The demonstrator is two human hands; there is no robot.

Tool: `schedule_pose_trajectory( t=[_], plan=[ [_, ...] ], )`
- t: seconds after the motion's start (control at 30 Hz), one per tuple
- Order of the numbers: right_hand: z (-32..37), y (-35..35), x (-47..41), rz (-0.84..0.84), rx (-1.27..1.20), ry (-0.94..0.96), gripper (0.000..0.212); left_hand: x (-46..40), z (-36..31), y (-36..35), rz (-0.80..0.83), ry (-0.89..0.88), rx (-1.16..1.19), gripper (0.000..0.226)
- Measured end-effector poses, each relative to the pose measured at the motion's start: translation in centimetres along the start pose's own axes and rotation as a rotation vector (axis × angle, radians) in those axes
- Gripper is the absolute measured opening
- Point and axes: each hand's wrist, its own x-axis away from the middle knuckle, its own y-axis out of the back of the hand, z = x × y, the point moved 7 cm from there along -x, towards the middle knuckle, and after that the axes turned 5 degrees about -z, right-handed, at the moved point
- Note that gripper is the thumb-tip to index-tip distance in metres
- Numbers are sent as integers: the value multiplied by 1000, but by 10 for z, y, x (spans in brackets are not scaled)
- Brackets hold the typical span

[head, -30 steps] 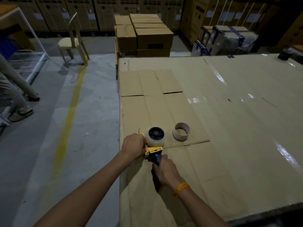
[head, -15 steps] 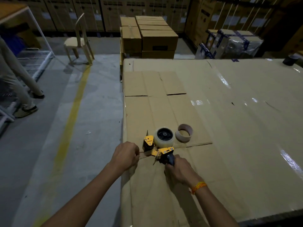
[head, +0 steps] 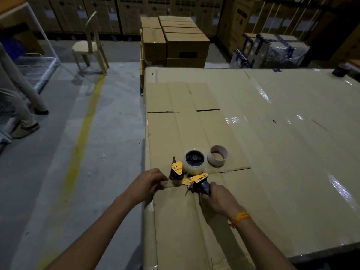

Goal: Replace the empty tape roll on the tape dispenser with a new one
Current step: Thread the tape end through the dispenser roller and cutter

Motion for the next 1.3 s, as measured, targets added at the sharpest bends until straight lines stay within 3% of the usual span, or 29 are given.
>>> schedule_pose_trajectory(
  t=[0.1, 0.27, 0.37, 0.43, 0.57, 0.73, 0.9, 1.07, 1.3],
  plan=[
    [0, 0, -1, -4, 11, 0, 37, 5, 9, -1, -54, 126, 135, 17],
    [1, -1, -1, -8, 28, 10, 31, 14, 13, -17, -61, 395, 327, 44],
    [0, -1, 0, -35, 19, -16, 31, 12, 8, -22, -88, 460, 404, 27],
    [0, -1, 2, -94, 29, -44, 35, 10, 8, -24, -100, 462, 410, 13],
    [10, -6, 9, -232, 66, -74, 38, 12, 9, -21, -118, 443, 372, 7],
    [18, -5, 9, -243, -7, -133, 29, -17, 1, 14, -118, 317, 226, 4],
    [15, -1, 16, -148, -283, -106, 21, -71, -42, 62, 204, 196, 91, 19],
    [25, -31, 47, 80, -693, -146, 24, -116, -92, 84, 462, 53, 0, 17],
    [33, -39, 77, 148, -855, -241, 25, -138, -119, 66, 704, 7, -74, 11]
  ],
)
